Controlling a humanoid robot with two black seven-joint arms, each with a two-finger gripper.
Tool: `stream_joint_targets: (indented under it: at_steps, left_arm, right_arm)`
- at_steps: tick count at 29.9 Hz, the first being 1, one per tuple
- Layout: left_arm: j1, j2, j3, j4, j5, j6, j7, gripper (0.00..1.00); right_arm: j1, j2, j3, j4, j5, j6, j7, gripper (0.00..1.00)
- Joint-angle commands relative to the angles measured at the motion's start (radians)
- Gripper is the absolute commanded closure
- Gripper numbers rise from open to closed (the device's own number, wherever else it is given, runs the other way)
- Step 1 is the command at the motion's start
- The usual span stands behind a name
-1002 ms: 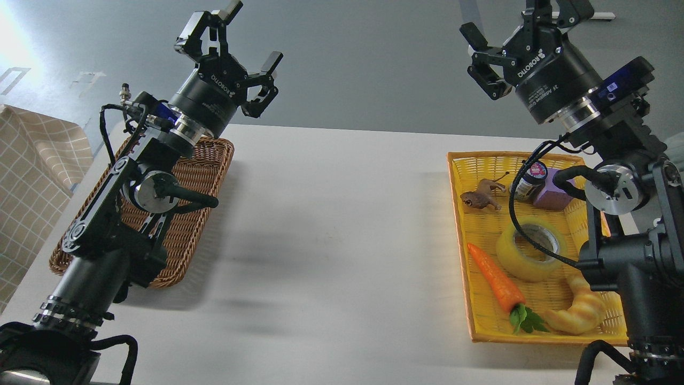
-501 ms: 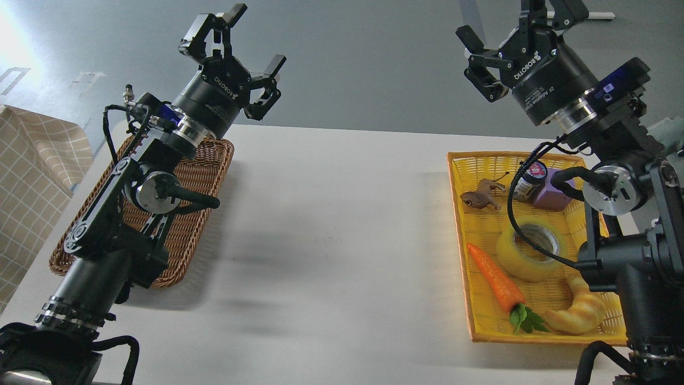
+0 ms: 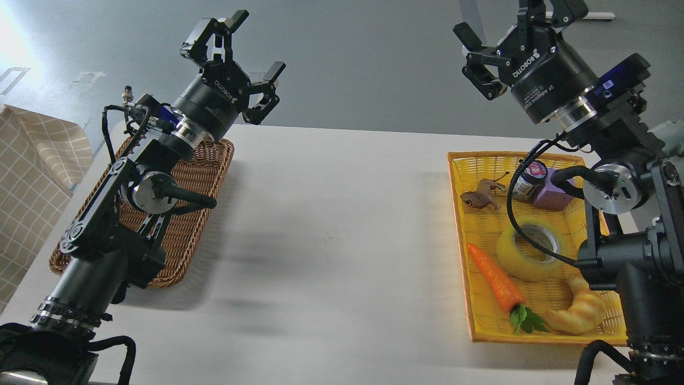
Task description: Place and transfer tape with both arms
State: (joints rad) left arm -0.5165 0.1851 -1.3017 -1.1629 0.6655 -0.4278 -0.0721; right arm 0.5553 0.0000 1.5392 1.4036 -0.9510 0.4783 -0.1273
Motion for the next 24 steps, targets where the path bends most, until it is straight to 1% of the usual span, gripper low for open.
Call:
stream_joint_targets:
  at_steps: [1,5,10,21,24]
  left_arm:
    - [-0.002,0.001,0.001,0.0,0.0,-0.003,0.005,0.02]
    - [-0.016,0.004,-0.001,-0.003,0.0,0.0,0.014,0.02]
    - [-0.007,-0.004,-0.001,-0.023,0.0,0.001,0.012,0.02]
    - [-0.004,-0.004,-0.001,-0.023,0.0,0.006,0.012,0.02]
    - [-0.005,-0.006,-0.002,-0.023,0.0,0.003,0.002,0.02]
  right_arm:
    - [-0.005,0.0,0.001,0.002,0.0,0.002,0.0,0.0]
    - [0.0,0.0,0.001,0.005,0.0,0.005,0.0,0.0]
    - [0.011,0.0,0.001,0.006,0.0,0.005,0.0,0.0]
    - [0.005,0.0,-0.001,0.006,-0.002,0.005,0.0,0.0]
    - [0.008,0.0,-0.001,0.006,0.0,0.005,0.0,0.0]
